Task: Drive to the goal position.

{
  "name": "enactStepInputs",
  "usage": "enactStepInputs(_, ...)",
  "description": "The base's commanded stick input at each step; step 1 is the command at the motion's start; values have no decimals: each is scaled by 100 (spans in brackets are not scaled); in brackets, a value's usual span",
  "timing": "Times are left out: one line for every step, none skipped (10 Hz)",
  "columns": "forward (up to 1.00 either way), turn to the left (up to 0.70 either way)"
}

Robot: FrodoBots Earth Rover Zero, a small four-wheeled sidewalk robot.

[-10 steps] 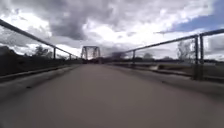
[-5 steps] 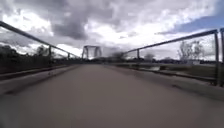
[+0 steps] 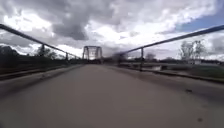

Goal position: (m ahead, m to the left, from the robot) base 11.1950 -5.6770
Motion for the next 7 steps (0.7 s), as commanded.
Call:
enactStepInputs(100,6)
enactStepInputs(100,6)
enactStepInputs(100,6)
enactStepInputs(100,6)
enactStepInputs(100,6)
enactStepInputs(100,6)
enactStepInputs(100,6)
